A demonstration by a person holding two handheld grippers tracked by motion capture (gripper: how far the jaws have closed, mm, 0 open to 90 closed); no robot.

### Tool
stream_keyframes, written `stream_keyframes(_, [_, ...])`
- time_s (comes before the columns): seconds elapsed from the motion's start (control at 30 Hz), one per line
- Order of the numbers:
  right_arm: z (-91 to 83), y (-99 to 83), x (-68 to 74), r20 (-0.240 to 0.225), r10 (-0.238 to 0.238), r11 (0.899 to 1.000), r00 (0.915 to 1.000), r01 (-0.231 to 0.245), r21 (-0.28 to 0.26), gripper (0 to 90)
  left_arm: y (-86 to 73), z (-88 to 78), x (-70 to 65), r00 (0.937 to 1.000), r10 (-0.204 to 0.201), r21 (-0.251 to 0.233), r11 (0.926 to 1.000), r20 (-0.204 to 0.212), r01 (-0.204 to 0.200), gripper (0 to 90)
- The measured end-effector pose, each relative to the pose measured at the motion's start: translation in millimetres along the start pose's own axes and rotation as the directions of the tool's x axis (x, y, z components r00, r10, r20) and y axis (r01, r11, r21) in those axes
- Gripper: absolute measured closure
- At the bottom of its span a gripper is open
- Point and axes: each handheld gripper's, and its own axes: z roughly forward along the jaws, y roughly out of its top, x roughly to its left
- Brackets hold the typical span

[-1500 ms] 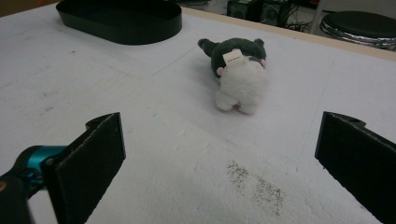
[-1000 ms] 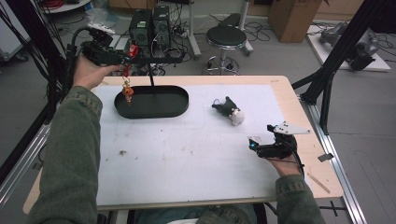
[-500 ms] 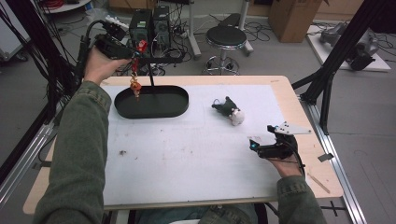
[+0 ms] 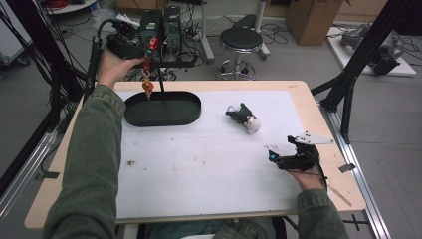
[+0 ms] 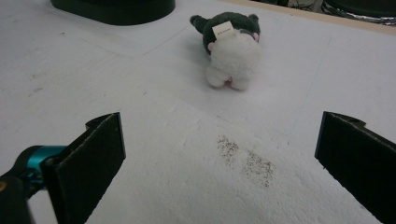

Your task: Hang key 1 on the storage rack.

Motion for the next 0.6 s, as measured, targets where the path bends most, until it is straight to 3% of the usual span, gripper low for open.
stream_keyframes(0.1, [0.6, -0.8, -0.7, 0.001, 0.004, 1.000, 1.0000, -0.004, 0.006, 0.6, 3.9, 2.5, 5.3, 0.9995, -0.008, 0.009, 0.9999, -0.032, 0.008, 75.0])
stream_keyframes(0.47, [3.6, -2.0, -1.5, -0.008, 0.002, 1.000, 1.0000, -0.002, 0.017, 0.6, 1.5, 15.3, 15.8, 0.9993, -0.030, 0.014, 0.9995, -0.023, 0.030, 74.9])
stream_keyframes(0.57, [3.1, -2.0, -1.1, -0.010, 0.002, 1.000, 1.0000, -0.002, 0.017, 0.6, -0.3, 17.8, 16.5, 0.9991, -0.040, 0.012, 0.9991, -0.012, 0.040, 74.7])
stream_keyframes(0.6, [2.9, -2.0, -0.8, -0.008, 0.004, 1.000, 1.0000, -0.003, 0.017, 0.6, -4.4, 18.7, 18.8, 0.9948, -0.091, -0.029, 0.9953, 0.046, 0.092, 73.5])
